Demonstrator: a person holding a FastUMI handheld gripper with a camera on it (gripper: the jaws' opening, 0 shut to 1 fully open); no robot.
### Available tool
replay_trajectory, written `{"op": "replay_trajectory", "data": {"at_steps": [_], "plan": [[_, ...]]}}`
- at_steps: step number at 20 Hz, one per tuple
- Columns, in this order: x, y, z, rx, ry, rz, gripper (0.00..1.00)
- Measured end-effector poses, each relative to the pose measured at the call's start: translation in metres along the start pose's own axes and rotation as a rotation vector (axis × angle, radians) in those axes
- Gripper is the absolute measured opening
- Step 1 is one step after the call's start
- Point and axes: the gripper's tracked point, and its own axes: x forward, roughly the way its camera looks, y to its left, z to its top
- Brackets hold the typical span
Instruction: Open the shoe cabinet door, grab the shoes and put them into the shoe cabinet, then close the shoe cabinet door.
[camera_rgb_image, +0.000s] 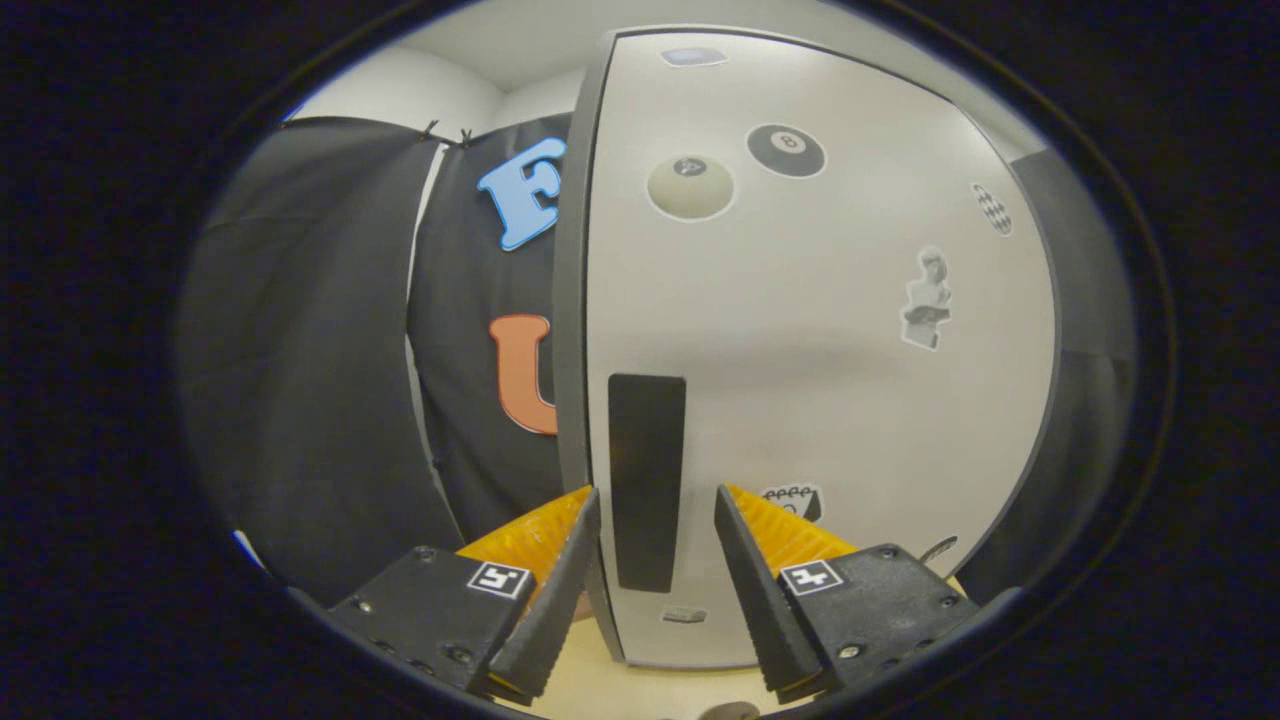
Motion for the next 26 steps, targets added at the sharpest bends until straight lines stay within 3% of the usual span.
{"op": "replay_trajectory", "data": {"at_steps": [9, 12, 16, 26], "plan": [[0.011, 0.005, -0.007, 0.021, 0.045, -0.060, 0.40], [0.010, 0.003, -0.008, 0.025, 0.065, -0.063, 0.36], [0.001, 0.004, -0.012, 0.017, 0.073, 0.008, 0.33], [-0.142, -0.025, -0.041, -0.015, 0.069, 0.106, 0.29]]}}
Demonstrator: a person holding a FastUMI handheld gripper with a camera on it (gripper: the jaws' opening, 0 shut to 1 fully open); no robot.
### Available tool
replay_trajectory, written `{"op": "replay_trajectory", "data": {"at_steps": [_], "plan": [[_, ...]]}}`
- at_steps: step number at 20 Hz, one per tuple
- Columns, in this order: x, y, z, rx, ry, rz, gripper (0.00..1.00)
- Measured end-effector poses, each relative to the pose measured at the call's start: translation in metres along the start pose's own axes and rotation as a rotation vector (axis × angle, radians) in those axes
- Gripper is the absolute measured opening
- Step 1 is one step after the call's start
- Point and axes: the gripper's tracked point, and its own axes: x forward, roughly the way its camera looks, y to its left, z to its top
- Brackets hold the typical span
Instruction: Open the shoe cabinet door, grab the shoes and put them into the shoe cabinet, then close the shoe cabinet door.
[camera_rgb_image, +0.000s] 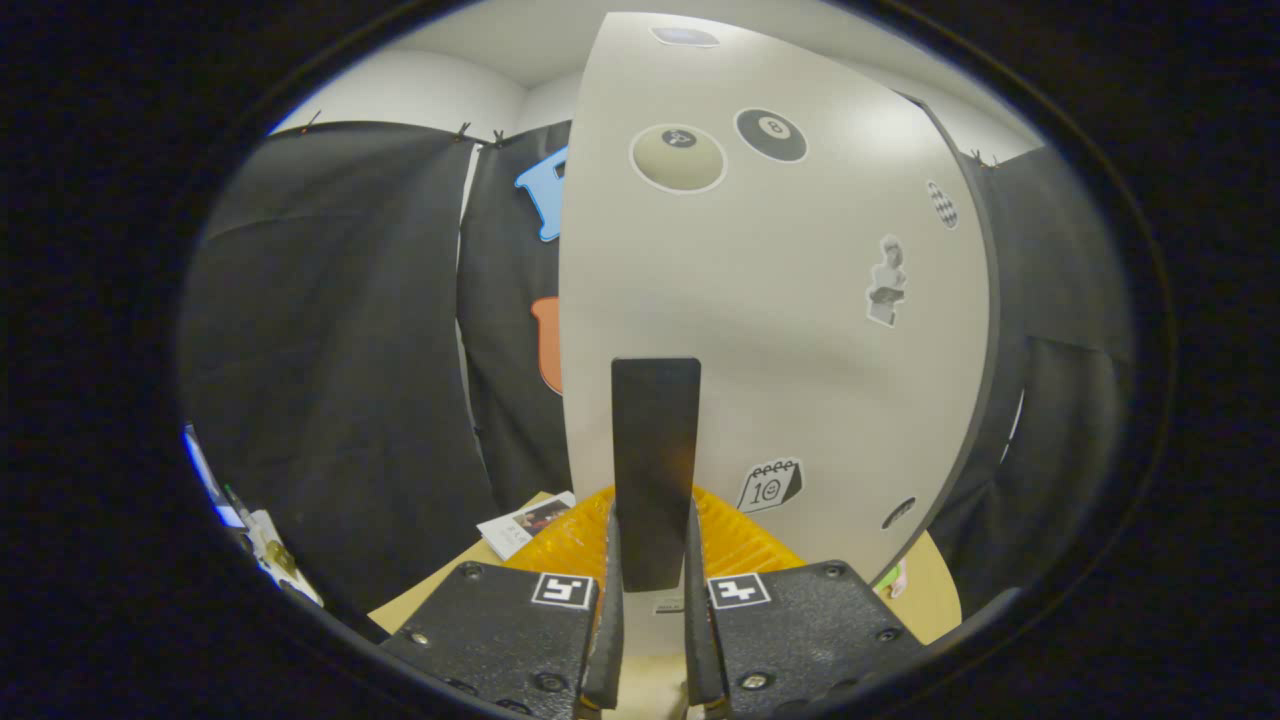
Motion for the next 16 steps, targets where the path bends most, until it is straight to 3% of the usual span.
{"op": "replay_trajectory", "data": {"at_steps": [5, 11, 16], "plan": [[-0.076, -0.030, -0.018, 0.032, 0.002, -0.024, 0.27], [-0.152, -0.090, -0.030, 0.049, -0.015, -0.115, 0.23], [-0.192, -0.148, -0.032, 0.057, -0.007, -0.175, 0.13]]}}
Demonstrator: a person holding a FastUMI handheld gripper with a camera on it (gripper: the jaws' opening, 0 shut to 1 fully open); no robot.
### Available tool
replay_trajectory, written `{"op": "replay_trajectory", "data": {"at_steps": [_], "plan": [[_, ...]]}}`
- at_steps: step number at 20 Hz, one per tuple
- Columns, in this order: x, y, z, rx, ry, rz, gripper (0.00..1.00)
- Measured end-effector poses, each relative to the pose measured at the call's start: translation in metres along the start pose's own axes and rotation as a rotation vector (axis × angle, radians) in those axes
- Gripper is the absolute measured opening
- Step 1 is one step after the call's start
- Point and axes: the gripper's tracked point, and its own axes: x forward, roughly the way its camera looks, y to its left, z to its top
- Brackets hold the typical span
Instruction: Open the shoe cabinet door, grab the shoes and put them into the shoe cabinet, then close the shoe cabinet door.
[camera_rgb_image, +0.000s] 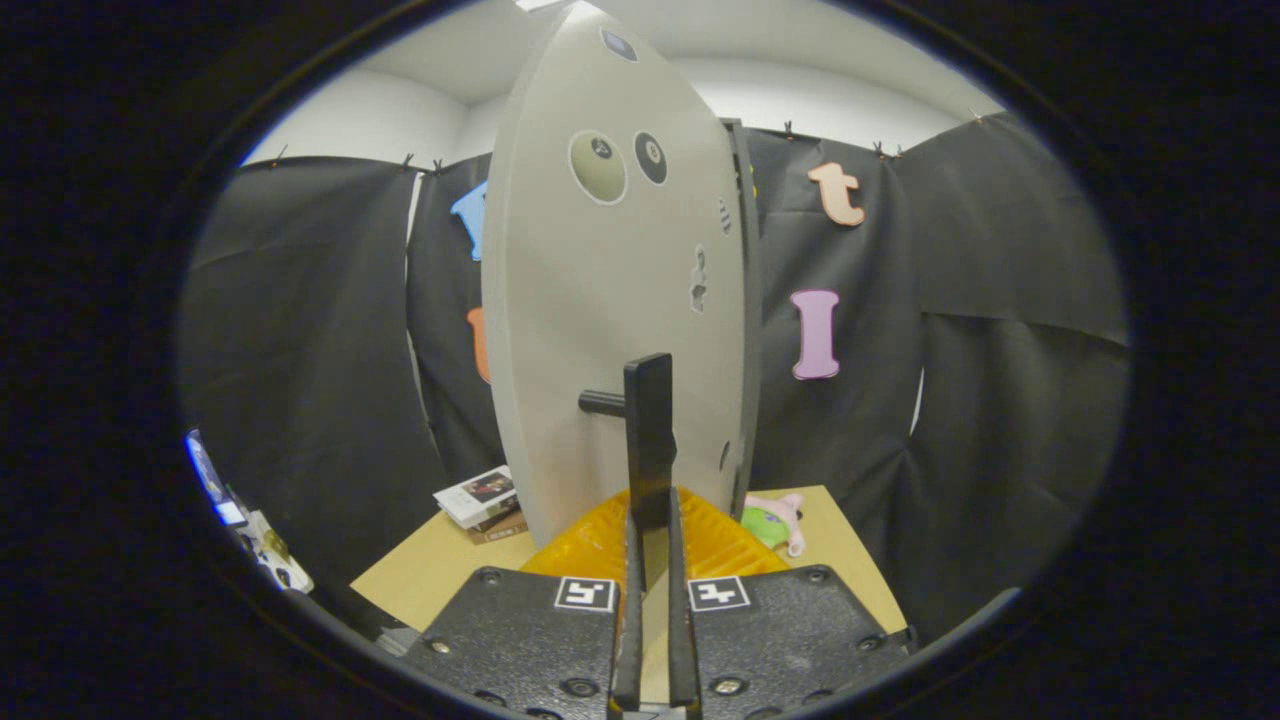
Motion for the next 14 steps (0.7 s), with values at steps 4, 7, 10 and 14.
{"op": "replay_trajectory", "data": {"at_steps": [4, 7, 10, 14], "plan": [[-0.007, -0.024, 0.000, -0.042, 0.007, 0.020, 0.08], [-0.011, -0.044, 0.001, -0.064, 0.012, 0.022, 0.08], [-0.015, -0.067, 0.003, -0.081, 0.007, 0.024, 0.08], [-0.017, -0.102, 0.003, -0.087, 0.005, -0.001, 0.08]]}}
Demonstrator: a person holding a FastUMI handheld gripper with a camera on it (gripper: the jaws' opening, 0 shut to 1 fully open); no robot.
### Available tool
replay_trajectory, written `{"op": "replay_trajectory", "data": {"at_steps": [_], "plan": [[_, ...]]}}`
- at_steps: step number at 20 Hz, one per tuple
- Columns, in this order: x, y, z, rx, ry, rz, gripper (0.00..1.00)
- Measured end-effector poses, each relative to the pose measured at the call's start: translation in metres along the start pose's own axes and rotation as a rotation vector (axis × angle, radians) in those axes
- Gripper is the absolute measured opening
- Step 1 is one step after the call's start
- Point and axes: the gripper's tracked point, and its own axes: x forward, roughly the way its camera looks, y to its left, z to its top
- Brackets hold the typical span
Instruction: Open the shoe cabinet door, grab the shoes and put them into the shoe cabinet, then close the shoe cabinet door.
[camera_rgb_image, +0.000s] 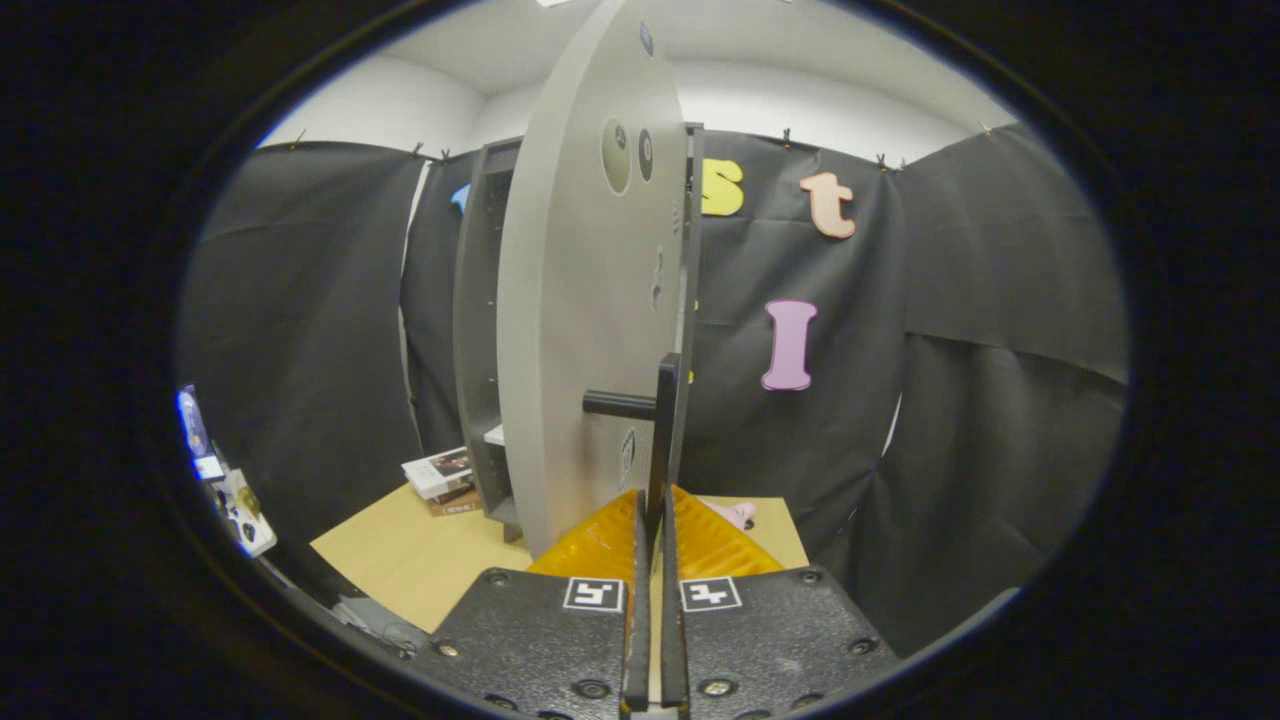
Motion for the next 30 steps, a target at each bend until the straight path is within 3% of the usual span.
{"op": "replay_trajectory", "data": {"at_steps": [4, 8, 13, 16, 17, 21, 24, 26, 30], "plan": [[0.001, -0.030, -0.001, 0.043, -0.005, -0.017, 0.08], [0.000, -0.021, -0.020, 0.120, 0.031, 0.088, 0.07], [-0.030, -0.036, -0.022, 0.107, 0.018, 0.024, 0.08], [-0.081, -0.033, -0.021, 0.103, -0.035, -0.045, 0.11], [-0.094, -0.027, -0.029, 0.101, -0.033, -0.070, 0.20], [-0.123, 0.030, -0.060, 0.076, 0.004, -0.107, 0.74], [-0.120, 0.081, -0.080, 0.071, 0.004, -0.103, 0.94], [-0.105, 0.119, -0.107, 0.064, 0.041, -0.076, 1.00], [-0.052, 0.182, -0.172, 0.045, 0.150, -0.001, 1.00]]}}
